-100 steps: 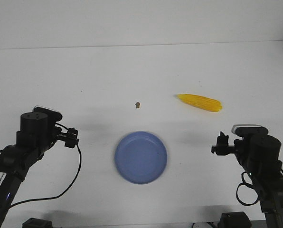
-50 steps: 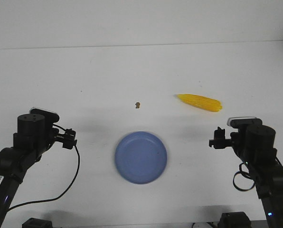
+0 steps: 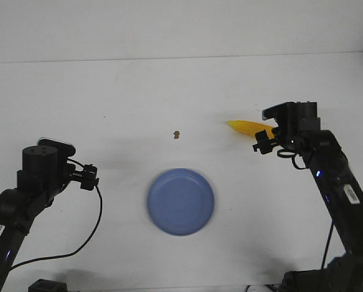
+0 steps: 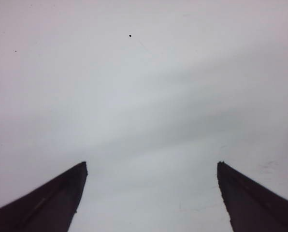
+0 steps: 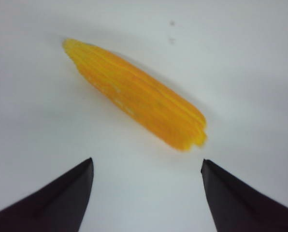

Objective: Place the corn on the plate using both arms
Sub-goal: 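Reach the right gripper to the yellow corn and grasp it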

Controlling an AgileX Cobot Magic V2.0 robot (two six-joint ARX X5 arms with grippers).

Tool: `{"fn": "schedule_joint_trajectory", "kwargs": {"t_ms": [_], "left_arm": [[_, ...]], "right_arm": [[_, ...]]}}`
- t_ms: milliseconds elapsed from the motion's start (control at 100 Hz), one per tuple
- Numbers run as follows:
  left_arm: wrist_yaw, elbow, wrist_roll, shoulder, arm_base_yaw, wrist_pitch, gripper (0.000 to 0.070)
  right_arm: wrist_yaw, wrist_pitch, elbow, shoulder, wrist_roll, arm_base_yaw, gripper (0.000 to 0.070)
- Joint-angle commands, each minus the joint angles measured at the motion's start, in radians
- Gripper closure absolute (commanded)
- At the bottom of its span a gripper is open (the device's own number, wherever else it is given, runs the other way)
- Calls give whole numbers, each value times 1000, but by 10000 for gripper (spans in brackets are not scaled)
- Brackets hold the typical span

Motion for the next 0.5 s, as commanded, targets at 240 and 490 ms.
{"fn": "schedule_joint_trajectory", "kwargs": {"t_ms": [240, 490], "left_arm": [[-2, 10, -5, 10, 1, 12, 150], [-2, 10, -6, 10, 1, 15, 150]], "right_arm": [[-125, 39, 188, 225, -169, 3, 227], [-160, 57, 188, 285, -257, -1, 226]]}}
